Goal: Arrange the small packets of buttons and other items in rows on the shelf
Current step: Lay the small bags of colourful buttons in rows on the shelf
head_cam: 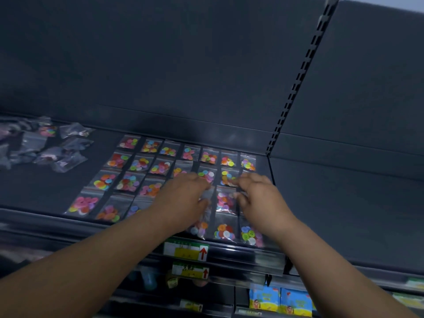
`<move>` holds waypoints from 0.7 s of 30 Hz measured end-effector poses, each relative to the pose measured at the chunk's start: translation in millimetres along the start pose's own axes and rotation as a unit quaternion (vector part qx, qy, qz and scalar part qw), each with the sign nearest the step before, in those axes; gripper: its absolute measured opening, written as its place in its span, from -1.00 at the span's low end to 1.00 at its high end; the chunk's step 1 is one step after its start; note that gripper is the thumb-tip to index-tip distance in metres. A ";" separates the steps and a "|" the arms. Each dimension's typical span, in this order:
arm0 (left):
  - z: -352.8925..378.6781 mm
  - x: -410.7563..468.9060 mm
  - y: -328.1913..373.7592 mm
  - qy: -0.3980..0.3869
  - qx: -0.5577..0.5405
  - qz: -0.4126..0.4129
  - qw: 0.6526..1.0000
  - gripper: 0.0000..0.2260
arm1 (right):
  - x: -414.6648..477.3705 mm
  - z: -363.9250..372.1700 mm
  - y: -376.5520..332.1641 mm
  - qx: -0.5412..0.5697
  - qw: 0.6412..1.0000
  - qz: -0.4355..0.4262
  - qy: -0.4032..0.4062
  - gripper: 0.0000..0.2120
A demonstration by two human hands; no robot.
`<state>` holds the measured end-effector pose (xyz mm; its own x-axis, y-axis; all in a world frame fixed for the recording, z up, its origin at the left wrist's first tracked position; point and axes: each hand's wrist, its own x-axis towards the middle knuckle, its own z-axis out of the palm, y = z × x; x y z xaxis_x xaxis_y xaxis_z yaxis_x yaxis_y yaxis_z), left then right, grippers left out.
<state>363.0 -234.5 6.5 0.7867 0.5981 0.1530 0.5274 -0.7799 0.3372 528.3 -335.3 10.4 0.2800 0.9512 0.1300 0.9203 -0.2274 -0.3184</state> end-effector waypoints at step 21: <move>-110.8 -43.7 -249.8 0.077 0.062 -0.127 0.987 -0.56 | 167.9 78.7 -239.1 -0.016 0.987 -0.156 -0.044 -0.56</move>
<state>161.3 -45.4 18.5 0.5706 0.7911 0.2205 0.7443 -0.6116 0.2682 333.7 -104.8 34.4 -0.0415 0.9899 0.1353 0.9665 0.0741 -0.2458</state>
